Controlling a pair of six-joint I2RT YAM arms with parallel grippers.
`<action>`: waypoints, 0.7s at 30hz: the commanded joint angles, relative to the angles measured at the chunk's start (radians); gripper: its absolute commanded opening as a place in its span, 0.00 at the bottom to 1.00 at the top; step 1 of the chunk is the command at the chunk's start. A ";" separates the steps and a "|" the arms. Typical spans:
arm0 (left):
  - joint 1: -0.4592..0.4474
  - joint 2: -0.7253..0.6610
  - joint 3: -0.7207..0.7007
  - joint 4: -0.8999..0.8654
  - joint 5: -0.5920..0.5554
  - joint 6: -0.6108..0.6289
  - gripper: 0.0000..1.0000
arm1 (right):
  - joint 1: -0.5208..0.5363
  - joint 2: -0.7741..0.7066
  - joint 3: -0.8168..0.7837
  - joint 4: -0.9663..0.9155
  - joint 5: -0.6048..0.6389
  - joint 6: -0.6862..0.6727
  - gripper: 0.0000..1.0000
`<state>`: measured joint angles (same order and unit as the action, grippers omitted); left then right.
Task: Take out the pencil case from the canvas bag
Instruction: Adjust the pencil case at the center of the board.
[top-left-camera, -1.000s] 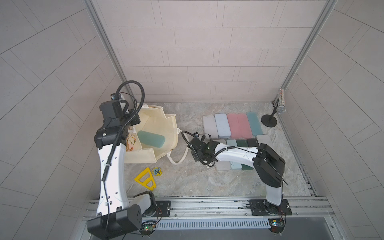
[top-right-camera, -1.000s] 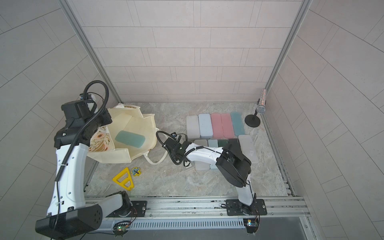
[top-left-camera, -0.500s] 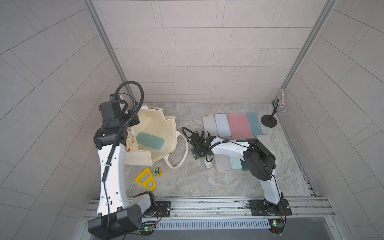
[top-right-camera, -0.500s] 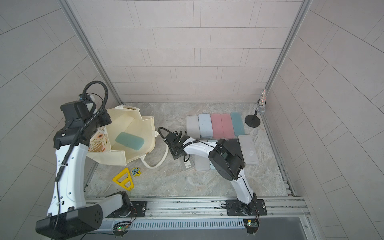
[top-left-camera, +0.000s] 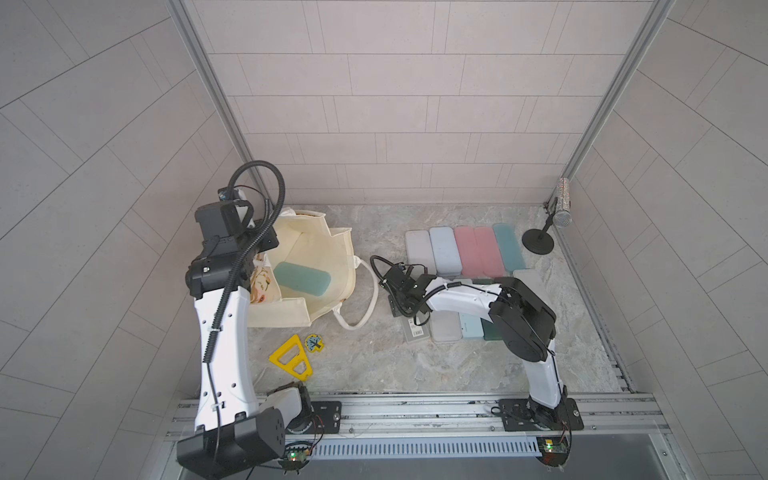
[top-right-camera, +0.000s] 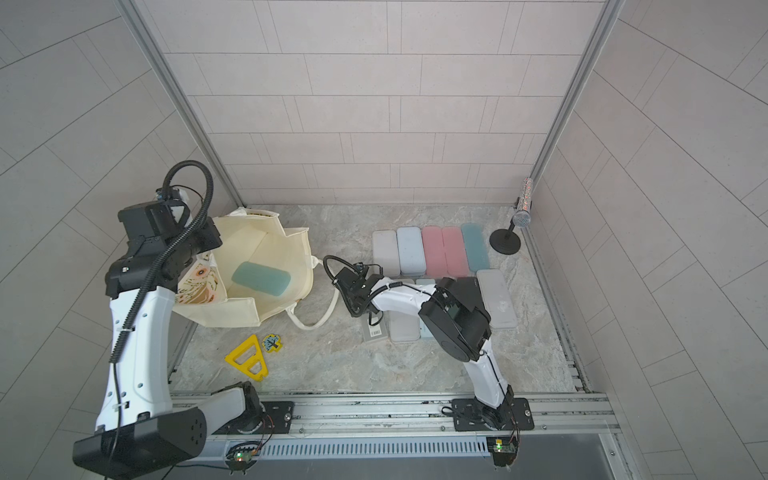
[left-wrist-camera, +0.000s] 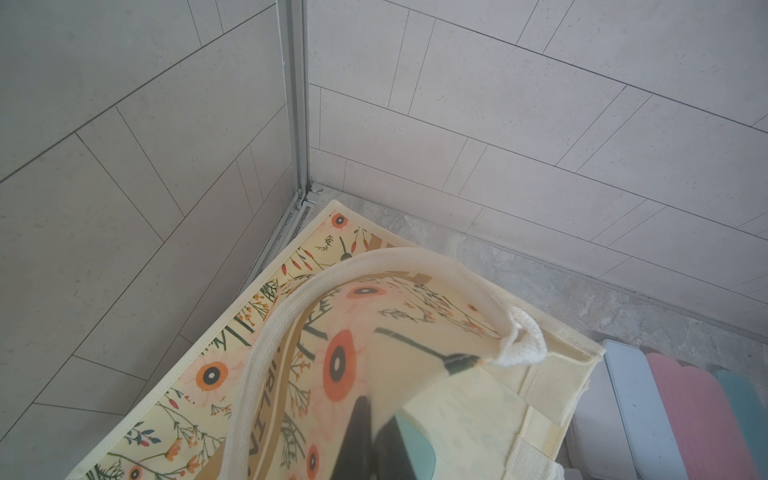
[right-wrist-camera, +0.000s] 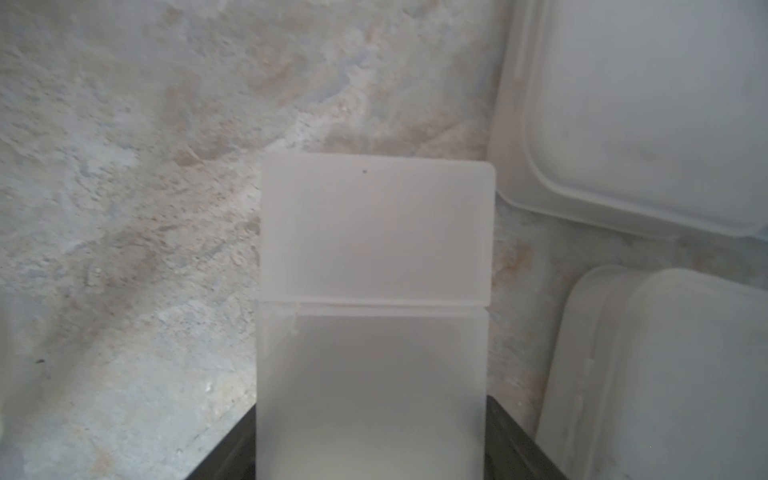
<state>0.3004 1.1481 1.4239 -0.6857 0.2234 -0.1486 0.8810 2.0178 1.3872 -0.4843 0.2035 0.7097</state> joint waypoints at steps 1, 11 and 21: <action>0.007 -0.025 0.009 0.101 0.032 -0.019 0.00 | 0.006 -0.031 -0.033 -0.027 0.067 0.141 0.68; 0.009 -0.025 0.005 0.106 0.038 -0.022 0.00 | 0.025 -0.080 -0.066 -0.046 0.190 0.200 0.69; 0.021 -0.022 -0.035 0.177 0.131 -0.045 0.00 | 0.057 -0.156 -0.006 -0.097 0.246 0.116 0.89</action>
<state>0.3134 1.1484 1.3899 -0.6380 0.2863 -0.1703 0.9188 1.9465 1.3544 -0.5320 0.3786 0.8478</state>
